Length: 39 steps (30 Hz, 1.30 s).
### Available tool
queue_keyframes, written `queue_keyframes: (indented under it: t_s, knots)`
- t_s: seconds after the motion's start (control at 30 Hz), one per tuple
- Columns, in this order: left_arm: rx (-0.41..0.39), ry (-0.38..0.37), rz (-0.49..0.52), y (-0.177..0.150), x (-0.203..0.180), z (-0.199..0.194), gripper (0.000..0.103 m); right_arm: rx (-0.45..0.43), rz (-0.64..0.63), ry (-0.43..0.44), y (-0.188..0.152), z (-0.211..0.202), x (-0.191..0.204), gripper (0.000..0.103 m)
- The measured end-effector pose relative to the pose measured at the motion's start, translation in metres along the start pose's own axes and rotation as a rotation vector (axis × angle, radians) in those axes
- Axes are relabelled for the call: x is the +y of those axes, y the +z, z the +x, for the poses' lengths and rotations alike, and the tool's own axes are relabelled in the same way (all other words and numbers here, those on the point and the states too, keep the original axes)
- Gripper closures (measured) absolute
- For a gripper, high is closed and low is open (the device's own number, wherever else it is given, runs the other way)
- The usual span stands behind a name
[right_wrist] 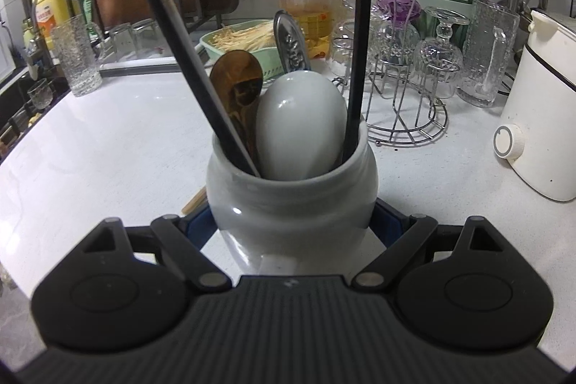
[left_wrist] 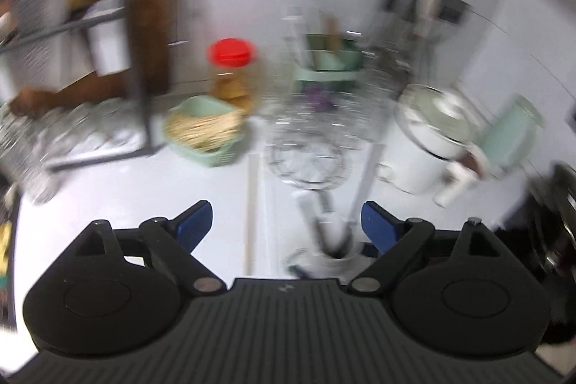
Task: Organize utensils
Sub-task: 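Move the open left tool back to the wooden chopstick on the counter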
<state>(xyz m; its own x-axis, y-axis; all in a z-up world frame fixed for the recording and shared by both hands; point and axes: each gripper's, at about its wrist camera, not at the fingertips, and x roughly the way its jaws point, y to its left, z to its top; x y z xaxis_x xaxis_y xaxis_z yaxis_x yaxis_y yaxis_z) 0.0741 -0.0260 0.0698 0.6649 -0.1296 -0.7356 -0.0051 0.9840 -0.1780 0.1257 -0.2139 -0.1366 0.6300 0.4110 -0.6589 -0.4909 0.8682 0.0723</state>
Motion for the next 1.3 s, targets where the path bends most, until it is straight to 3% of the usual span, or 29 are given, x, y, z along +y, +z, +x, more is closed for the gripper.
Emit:
queue_keyframes:
  t_s: [0.13,0.3,0.63,0.87,1.3]
  knots:
    - [-0.011,0.099,-0.091,-0.016,0.038,0.006,0.008,-0.005,0.014,-0.018,0.004,0.005,-0.001,0.012]
    - [0.008,0.168,-0.092,-0.032,0.067,0.019,0.008,-0.008,0.029,-0.036,0.006,0.008,0.000,0.012]
    - [0.061,0.106,-0.023,-0.047,0.070,0.060,0.008,-0.001,0.046,-0.052,0.008,0.010,0.003,0.012]
    - [0.082,0.090,-0.080,-0.049,0.089,0.089,0.008,0.001,0.068,-0.061,0.008,0.010,0.000,0.012]
    - [0.162,0.001,-0.030,-0.034,0.111,0.162,0.008,0.004,0.132,-0.135,0.008,0.008,-0.005,0.012]
